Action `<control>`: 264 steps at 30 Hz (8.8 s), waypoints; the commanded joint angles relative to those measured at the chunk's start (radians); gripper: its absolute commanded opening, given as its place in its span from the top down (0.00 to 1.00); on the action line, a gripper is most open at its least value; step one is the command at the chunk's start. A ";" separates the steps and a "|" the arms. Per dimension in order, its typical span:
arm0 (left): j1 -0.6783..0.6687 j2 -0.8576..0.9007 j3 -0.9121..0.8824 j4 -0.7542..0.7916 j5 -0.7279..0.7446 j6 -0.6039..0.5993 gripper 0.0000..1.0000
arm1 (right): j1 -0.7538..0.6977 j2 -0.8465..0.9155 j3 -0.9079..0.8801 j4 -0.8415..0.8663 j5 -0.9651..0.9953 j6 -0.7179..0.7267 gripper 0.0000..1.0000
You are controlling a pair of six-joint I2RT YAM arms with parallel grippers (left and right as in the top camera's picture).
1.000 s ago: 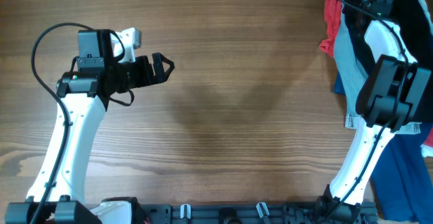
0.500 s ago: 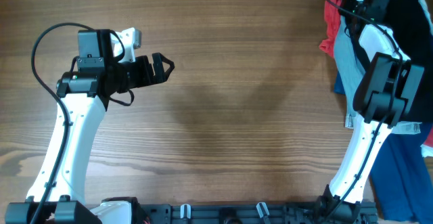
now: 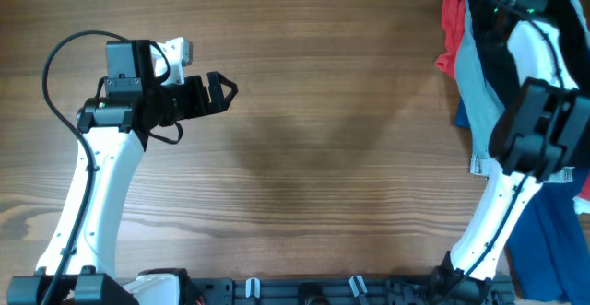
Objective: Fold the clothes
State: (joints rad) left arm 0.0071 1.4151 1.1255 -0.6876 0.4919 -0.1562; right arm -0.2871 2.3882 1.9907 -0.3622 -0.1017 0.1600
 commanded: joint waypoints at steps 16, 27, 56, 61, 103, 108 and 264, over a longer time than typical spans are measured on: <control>0.058 -0.006 0.016 0.138 0.005 -0.018 0.00 | 0.259 -0.227 0.039 -0.342 -0.393 -0.063 0.96; 0.345 -0.020 0.016 0.139 0.005 -0.035 0.00 | 0.814 -0.227 0.039 -0.137 -0.416 0.216 0.96; 0.394 -0.020 0.015 0.036 -0.029 -0.031 0.00 | 0.661 -0.075 0.077 -0.769 0.221 -0.056 0.20; 0.394 -0.020 0.015 0.033 -0.030 -0.031 0.00 | 0.661 -0.040 0.077 -0.678 0.241 -0.082 0.20; 0.395 -0.020 0.015 0.042 -0.259 -0.031 0.00 | 0.972 0.064 0.467 -0.580 -0.199 -0.156 0.96; 0.395 -0.020 0.015 0.051 -0.259 -0.031 0.00 | 0.967 0.049 0.473 -0.589 -0.273 -0.150 0.67; 0.348 0.183 0.015 0.082 -0.310 -0.082 0.10 | 0.402 0.136 0.062 -0.238 -0.264 -0.048 0.48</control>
State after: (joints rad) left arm 0.3580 1.6081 1.1450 -0.6064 0.1871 -0.2634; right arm 0.1112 2.4954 2.0567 -0.6113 -0.2611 0.1631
